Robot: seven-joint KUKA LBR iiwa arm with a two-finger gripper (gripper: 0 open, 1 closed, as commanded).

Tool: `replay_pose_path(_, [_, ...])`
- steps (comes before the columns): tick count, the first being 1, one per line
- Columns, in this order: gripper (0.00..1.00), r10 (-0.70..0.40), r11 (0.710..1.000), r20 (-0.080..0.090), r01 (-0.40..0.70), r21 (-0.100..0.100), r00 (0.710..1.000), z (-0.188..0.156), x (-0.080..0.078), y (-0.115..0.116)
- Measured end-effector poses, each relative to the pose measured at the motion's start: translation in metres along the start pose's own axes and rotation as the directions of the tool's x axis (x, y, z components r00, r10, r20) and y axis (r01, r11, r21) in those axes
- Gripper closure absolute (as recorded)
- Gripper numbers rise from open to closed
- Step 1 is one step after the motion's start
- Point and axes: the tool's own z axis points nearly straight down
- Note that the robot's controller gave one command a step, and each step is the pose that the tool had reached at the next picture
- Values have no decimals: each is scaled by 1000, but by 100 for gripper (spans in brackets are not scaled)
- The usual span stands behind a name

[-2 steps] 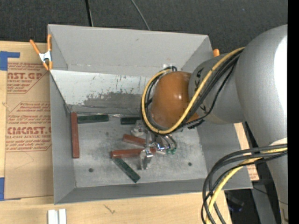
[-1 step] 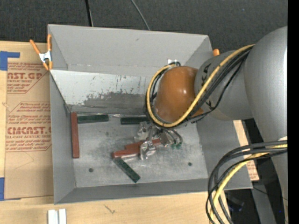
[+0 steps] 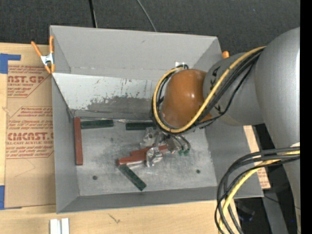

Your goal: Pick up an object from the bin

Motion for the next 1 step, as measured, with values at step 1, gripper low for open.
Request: replay_pose_path(1, [100,-1,1000,-8,1,2,1000,-10,3,0])
